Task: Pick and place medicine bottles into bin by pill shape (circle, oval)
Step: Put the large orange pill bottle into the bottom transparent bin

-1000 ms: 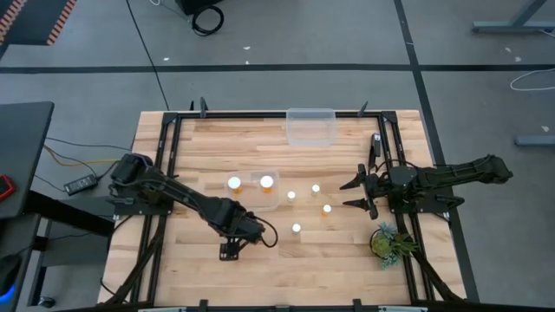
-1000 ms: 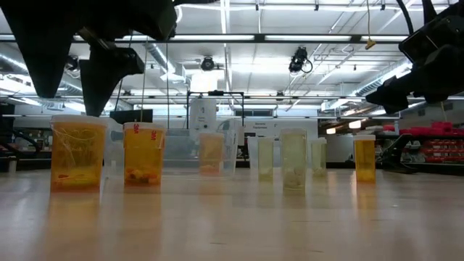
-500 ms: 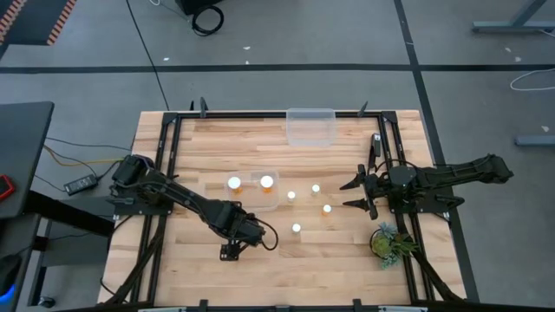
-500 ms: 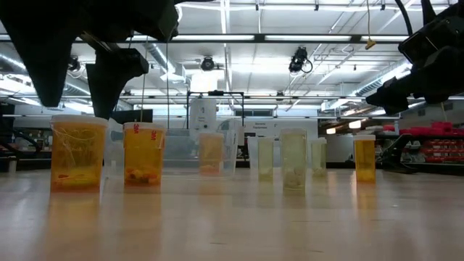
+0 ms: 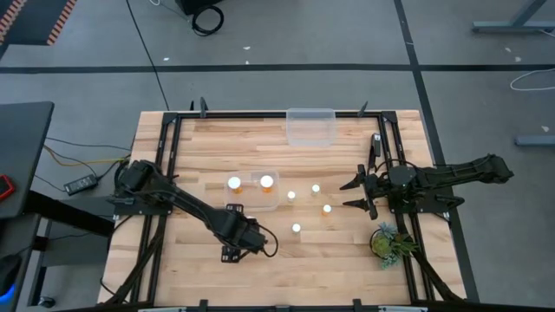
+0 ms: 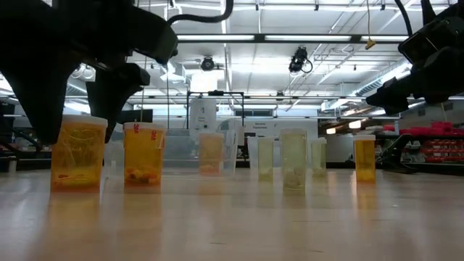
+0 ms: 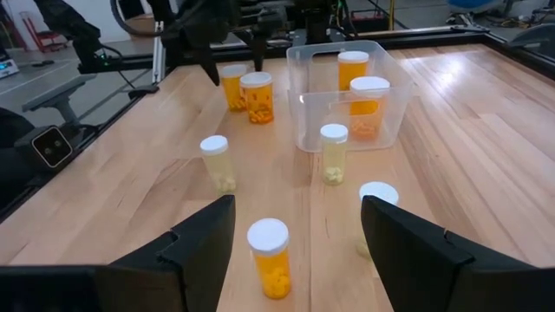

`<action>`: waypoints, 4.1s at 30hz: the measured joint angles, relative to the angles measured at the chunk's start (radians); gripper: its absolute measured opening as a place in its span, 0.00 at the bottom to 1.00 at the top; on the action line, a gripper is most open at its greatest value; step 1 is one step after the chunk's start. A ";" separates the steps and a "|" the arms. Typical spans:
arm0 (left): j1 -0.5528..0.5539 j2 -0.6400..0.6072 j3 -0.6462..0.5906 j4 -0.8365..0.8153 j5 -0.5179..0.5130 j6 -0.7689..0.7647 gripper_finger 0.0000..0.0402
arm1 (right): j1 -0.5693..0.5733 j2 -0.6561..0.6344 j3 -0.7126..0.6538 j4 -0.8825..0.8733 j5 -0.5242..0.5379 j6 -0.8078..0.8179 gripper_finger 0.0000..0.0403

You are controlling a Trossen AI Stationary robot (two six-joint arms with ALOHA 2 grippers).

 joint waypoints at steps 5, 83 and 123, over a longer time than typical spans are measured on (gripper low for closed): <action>0.000 0.015 0.000 0.002 -0.007 0.000 0.87 | 0.000 0.005 0.000 0.000 0.000 0.000 0.64; 0.310 0.024 0.203 -0.347 -0.193 0.313 0.52 | 0.000 0.019 0.000 0.000 0.000 0.000 0.64; 0.380 0.028 0.118 -0.058 -0.105 0.595 0.53 | 0.000 0.019 0.000 0.000 0.000 0.000 0.64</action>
